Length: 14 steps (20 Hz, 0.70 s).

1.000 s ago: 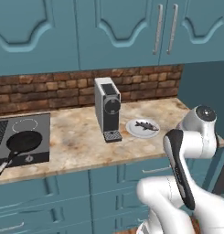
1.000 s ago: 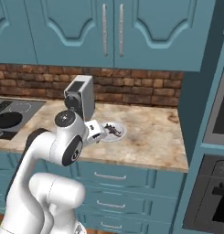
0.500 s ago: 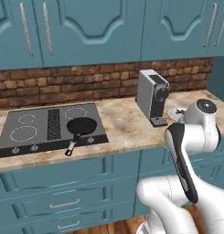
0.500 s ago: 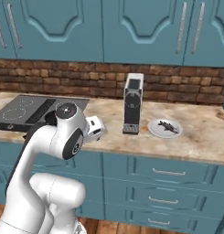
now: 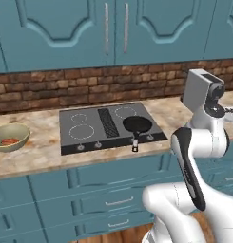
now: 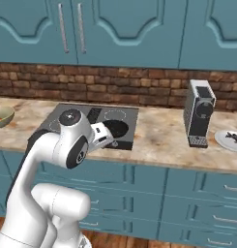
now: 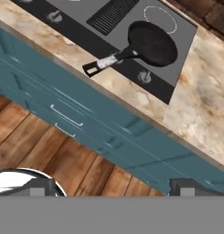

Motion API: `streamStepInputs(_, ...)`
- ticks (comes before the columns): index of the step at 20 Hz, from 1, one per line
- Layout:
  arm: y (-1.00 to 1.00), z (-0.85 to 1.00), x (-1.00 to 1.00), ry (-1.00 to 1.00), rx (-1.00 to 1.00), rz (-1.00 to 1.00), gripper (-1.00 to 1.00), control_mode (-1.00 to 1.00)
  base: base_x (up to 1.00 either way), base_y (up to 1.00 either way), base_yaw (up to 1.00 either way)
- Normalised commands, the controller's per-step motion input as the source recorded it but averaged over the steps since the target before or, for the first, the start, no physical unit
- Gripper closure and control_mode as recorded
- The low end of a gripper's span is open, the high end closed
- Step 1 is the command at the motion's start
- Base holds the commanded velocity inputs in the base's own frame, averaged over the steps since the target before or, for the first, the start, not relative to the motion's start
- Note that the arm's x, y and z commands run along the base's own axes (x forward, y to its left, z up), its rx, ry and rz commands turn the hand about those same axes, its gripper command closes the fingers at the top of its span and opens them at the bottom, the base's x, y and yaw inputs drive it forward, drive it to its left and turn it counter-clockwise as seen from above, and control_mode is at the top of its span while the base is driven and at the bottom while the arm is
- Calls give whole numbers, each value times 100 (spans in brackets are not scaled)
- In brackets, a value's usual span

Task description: Place the fish on the plate and place the sweet potato on the same plate.

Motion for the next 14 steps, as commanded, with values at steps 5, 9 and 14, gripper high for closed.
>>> streamStepInputs(5, 0, 0, 0, 0, 0, 0, -100, 100, 20, 100, -1)
streamStepInputs(9, 0, 0, 0, 0, 0, 0, -100, 100, 41, 100, 0)
streamStepInputs(14, 0, 0, 0, 0, 0, 0, -100, 100, 60, 100, 0)
